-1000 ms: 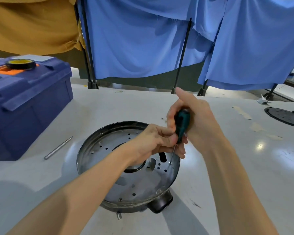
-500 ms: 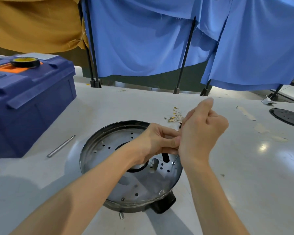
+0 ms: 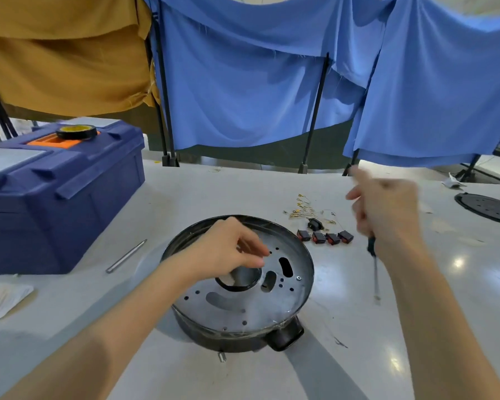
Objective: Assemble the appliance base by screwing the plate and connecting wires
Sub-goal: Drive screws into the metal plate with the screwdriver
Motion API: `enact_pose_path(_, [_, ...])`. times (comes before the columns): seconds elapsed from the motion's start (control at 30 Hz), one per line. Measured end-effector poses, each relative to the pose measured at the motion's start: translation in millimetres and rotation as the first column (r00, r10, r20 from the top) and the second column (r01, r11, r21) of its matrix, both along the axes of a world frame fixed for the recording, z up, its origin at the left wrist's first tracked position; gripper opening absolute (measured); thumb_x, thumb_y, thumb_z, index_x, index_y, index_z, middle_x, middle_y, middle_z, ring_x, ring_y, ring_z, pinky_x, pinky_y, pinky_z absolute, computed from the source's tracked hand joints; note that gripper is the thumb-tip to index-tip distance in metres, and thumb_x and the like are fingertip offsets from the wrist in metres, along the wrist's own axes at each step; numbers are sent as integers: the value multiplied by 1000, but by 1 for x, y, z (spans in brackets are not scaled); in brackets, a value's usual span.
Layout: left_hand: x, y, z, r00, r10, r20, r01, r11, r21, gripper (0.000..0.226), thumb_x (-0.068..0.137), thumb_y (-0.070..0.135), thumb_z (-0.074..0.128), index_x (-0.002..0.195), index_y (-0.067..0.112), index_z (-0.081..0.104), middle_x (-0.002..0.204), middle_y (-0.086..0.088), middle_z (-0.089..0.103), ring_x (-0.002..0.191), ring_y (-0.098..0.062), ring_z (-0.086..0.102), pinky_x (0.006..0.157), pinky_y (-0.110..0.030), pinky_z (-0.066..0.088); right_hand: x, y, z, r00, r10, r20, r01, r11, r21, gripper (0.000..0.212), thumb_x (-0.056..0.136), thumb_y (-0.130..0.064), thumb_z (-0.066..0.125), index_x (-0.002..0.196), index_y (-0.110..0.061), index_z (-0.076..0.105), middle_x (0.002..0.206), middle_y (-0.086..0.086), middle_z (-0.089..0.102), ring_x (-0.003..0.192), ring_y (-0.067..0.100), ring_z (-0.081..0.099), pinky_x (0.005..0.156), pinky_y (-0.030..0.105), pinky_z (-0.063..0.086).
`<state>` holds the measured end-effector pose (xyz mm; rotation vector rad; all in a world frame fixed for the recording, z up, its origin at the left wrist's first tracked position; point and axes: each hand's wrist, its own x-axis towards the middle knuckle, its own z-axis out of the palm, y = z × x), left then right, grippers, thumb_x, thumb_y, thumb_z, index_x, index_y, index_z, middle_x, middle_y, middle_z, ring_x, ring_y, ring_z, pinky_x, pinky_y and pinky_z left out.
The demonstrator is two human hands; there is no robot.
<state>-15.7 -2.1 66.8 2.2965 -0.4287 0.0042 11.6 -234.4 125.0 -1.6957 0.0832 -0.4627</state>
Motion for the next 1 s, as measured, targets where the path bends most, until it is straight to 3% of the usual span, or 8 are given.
enact_pose_path(0.07, [-6, 5, -8, 1000, 29, 3, -29, 995, 97, 16, 80, 20, 79, 96, 24, 78, 88, 12, 74, 84, 2, 67, 87, -29, 55, 0, 2, -21, 964, 88, -251, -195, 876, -441, 45, 88, -42, 66, 78, 2, 67, 49, 6, 53, 25, 7, 28, 32, 15, 24])
enact_pose_path(0.1, [-8, 6, -13, 999, 38, -2, -37, 991, 131, 17, 80, 22, 79, 97, 25, 78, 90, 13, 74, 85, 1, 66, 88, -30, 55, -1, 4, -34, 915, 137, -379, -334, 785, -522, 45, 88, -43, 66, 85, 3, 67, 49, 5, 57, 26, 8, 28, 33, 15, 25])
enact_pose_path(0.2, [-12, 5, -23, 998, 51, -27, -45, 981, 188, 24, 80, 27, 79, 103, 24, 76, 95, 15, 73, 88, 3, 65, 87, -22, 53, -4, 12, -63, 751, 251, -611, -588, 675, -446, 35, 90, -27, 67, 90, 6, 58, 42, 6, 54, 31, 14, 25, 36, 17, 23])
enact_pose_path(0.27, [-11, 5, -27, 998, 55, -32, -47, 978, 203, 29, 80, 29, 79, 108, 22, 75, 93, 14, 70, 86, 4, 63, 77, -8, 47, -3, 16, -70, 744, 300, -598, -592, 711, -380, 11, 88, -4, 58, 83, -5, 49, 42, 7, 36, 34, 16, 21, 40, 19, 19])
enact_pose_path(0.43, [-9, 6, -26, 998, 55, -30, -50, 987, 153, 26, 81, 29, 79, 105, 24, 75, 86, 14, 71, 82, 7, 64, 72, -3, 44, 9, 17, -69, 808, 280, -519, -496, 799, -340, 39, 81, 11, 44, 60, -15, 24, 32, -2, 27, 30, 14, 21, 41, 17, 17])
enact_pose_path(0.63, [-8, 7, -17, 999, 46, 3, -46, 990, 136, 18, 91, 30, 66, 105, 24, 76, 93, 12, 74, 84, 5, 64, 75, -8, 48, 27, 12, -67, 807, 278, -522, -480, 823, -303, 40, 84, 9, 48, 52, -10, 32, 32, 0, 33, 30, 15, 26, 40, 20, 23])
enact_pose_path(0.83, [-16, 12, -3, 996, -29, -85, 26, 999, -26, 53, 79, 61, 50, 101, 21, 77, 91, 10, 76, 90, -8, 71, 86, -27, 55, 47, 10, -70, 799, 253, -546, -443, 861, -250, 22, 90, -3, 58, 70, -5, 49, 47, 4, 36, 30, 15, 29, 38, 20, 26])
enact_pose_path(1.0, [-18, 19, -3, 993, -70, -96, 80, 992, 95, 38, 68, 49, 81, 104, 38, 73, 106, 32, 67, 110, 11, 56, 107, -30, 40, 58, 13, -66, 804, 216, -554, -383, 901, -204, 32, 89, -1, 59, 64, -9, 41, 46, 3, 32, 29, 16, 27, 39, 21, 25])
